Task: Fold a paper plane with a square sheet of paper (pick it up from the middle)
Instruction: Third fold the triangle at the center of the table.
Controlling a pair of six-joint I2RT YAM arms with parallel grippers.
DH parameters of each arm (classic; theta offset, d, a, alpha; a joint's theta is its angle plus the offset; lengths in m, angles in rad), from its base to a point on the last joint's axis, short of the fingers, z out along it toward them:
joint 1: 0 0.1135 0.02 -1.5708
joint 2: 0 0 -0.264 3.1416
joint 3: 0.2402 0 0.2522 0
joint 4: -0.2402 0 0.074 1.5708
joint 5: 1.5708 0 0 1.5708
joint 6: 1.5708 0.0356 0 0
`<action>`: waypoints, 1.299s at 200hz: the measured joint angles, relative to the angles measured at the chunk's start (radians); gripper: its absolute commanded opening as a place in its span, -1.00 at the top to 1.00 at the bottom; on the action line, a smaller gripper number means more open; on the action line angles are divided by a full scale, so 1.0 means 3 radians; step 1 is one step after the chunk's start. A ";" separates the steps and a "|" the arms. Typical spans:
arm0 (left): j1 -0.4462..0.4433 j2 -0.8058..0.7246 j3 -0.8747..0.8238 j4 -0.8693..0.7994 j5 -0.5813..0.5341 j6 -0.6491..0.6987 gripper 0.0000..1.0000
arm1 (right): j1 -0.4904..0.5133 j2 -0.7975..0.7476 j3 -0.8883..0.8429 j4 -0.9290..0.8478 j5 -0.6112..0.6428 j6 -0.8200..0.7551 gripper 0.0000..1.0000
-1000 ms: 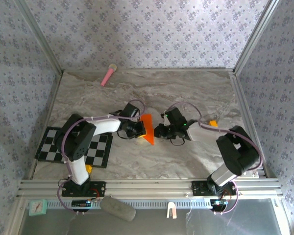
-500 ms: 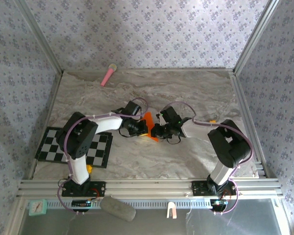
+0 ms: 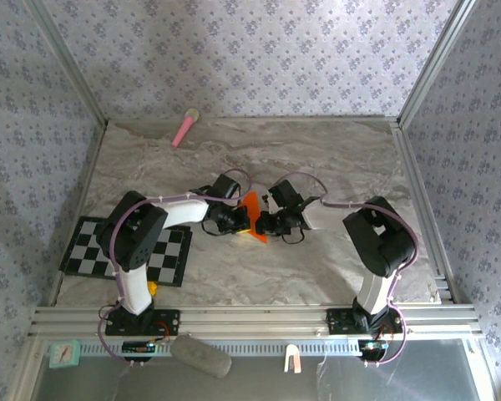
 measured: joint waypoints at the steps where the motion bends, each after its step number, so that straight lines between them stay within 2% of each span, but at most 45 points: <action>1: 0.0000 0.0000 -0.0001 0.0001 0.0000 0.0000 0.85 | 0.0000 0.0004 0.0000 -0.0003 0.0000 0.0000 0.75; 63: -0.0001 -0.0131 -0.0102 0.0041 -0.0037 -0.0065 0.77 | 0.0047 0.0058 0.0071 -0.0094 -0.0005 -0.0019 0.76; 91: -0.0004 -0.0267 -0.0256 0.0298 -0.0057 -0.0242 0.74 | 0.0080 0.0071 0.0088 -0.0108 0.0001 -0.0018 0.76; 149: -0.0048 -0.0220 -0.0380 0.0594 -0.0172 -0.0600 0.74 | 0.0086 0.0102 0.0125 -0.0149 0.0020 0.0036 0.77; 208: -0.0089 -0.0262 -0.0548 0.0787 -0.0464 -0.0805 0.75 | 0.0111 0.0135 0.0181 -0.0224 0.0080 0.0174 0.77; 260: -0.0086 -0.0444 -0.0688 0.0740 -0.0804 -0.0876 0.71 | 0.0145 0.0200 0.0231 -0.0178 0.0113 0.0361 0.78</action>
